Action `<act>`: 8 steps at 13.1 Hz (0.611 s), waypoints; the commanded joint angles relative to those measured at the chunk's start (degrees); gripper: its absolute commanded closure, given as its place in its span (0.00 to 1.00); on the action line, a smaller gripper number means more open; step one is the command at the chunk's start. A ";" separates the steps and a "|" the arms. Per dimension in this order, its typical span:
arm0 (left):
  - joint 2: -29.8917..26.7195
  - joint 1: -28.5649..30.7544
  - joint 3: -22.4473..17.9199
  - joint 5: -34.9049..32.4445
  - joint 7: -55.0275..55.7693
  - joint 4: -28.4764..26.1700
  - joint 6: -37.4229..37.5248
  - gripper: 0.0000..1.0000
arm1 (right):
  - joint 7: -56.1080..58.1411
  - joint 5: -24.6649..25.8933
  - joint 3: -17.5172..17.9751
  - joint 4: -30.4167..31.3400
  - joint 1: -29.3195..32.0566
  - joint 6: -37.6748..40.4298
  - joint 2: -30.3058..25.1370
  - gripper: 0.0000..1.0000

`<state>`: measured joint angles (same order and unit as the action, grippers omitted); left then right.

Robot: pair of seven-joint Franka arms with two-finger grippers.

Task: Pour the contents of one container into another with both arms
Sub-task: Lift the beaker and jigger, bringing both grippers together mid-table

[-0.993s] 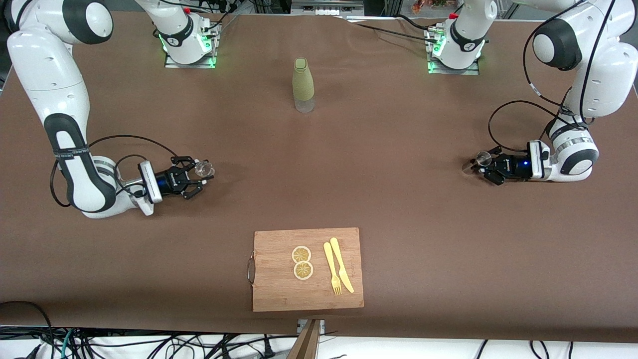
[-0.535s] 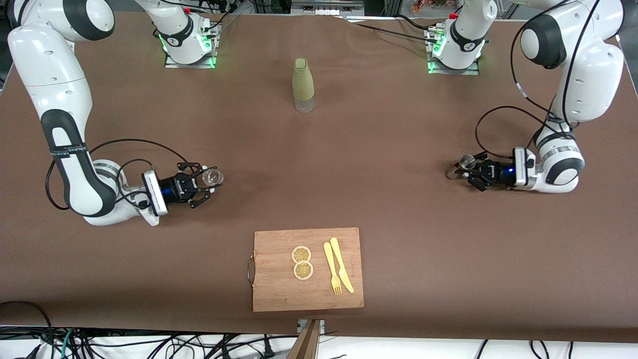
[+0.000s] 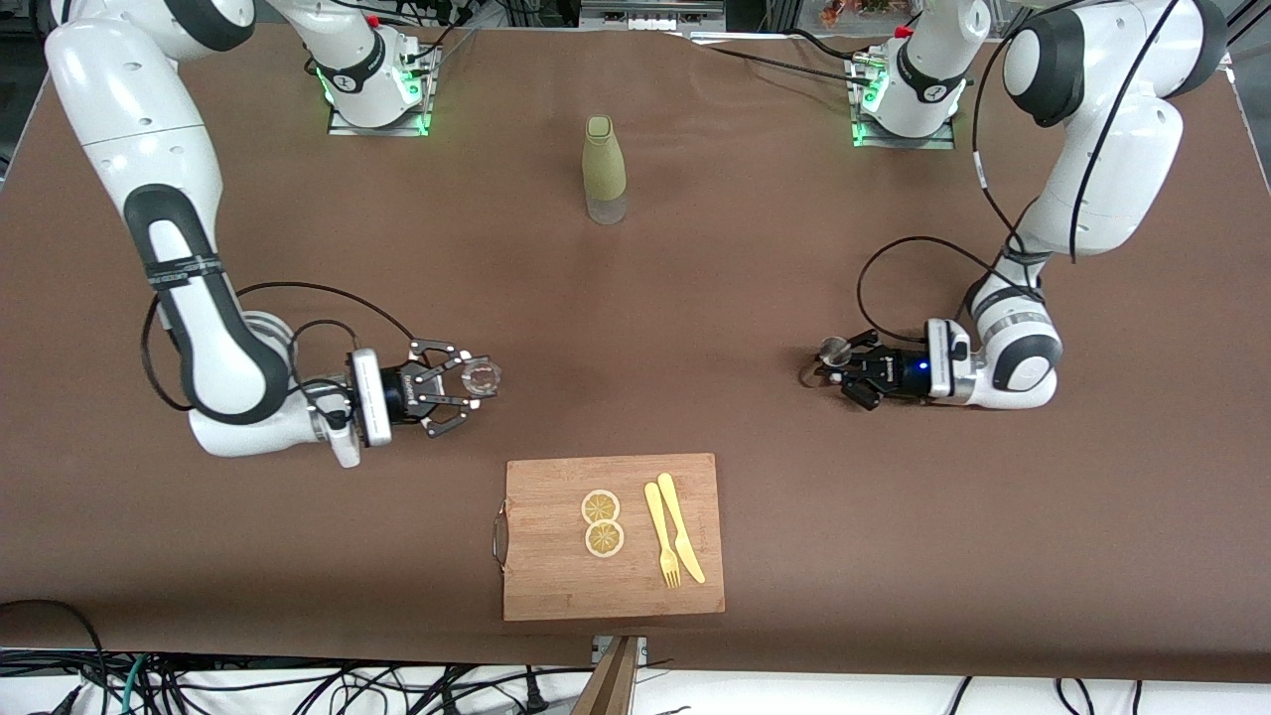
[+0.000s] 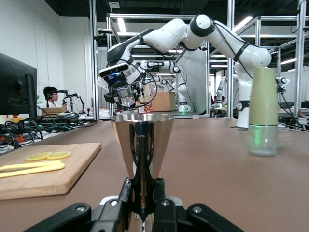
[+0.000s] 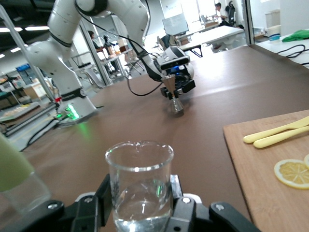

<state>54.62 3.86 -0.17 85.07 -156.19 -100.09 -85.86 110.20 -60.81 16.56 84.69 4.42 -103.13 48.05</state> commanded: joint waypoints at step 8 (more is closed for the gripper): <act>-1.54 -3.68 14.22 10.89 -4.12 -1.69 -20.91 1.00 | -25.09 7.26 1.81 1.44 -15.39 -31.59 -7.79 0.93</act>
<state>54.58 1.09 12.29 92.66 -155.27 -100.16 -102.07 90.75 -56.85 18.76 84.71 -8.80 -132.00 43.03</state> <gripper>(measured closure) 0.797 0.507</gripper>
